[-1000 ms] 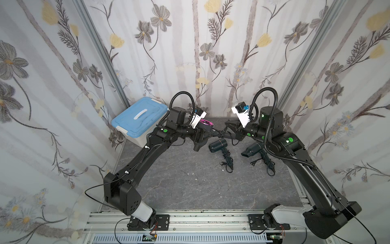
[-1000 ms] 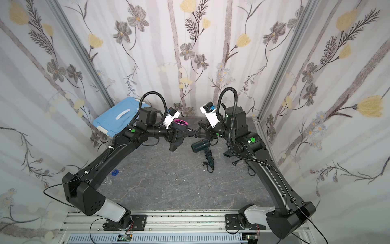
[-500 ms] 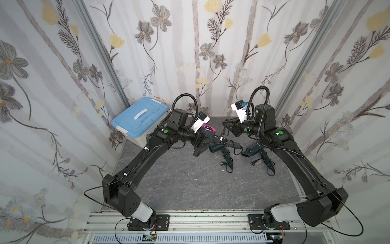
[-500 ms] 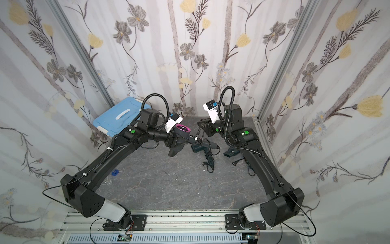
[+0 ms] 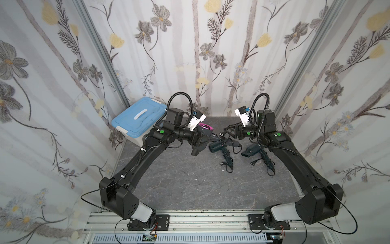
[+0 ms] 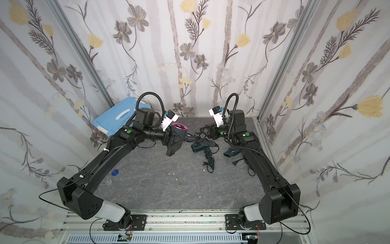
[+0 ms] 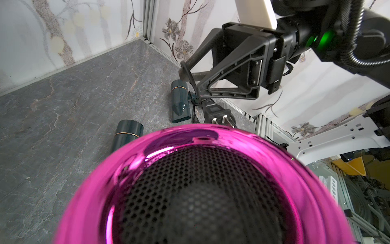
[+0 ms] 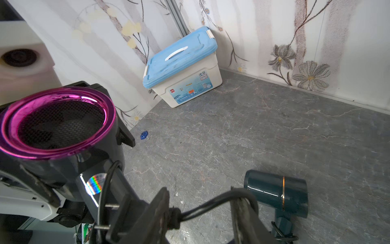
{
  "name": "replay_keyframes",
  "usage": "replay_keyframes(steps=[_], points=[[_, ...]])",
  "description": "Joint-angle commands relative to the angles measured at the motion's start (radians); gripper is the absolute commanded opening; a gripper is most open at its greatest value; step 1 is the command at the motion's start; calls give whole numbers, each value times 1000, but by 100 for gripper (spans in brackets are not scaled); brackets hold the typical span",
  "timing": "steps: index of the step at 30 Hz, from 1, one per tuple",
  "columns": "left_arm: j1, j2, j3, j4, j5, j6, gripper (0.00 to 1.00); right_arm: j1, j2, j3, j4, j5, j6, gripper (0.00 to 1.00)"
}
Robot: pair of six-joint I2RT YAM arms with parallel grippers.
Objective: Wrap the cord around the hair dryer
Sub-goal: Wrap the power cord around the hair dryer.
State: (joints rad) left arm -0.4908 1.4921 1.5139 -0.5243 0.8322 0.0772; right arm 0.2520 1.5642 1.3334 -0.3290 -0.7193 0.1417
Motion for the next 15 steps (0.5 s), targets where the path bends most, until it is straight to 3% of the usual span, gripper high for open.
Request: replay_keyframes(steps=[1,15], points=[[5,-15,9,87,159,-16,0,-19,-1,-42,102,-25,12,55],[4,3,34,52,229,-11,0,-88,15,-124,253,-148,118,73]])
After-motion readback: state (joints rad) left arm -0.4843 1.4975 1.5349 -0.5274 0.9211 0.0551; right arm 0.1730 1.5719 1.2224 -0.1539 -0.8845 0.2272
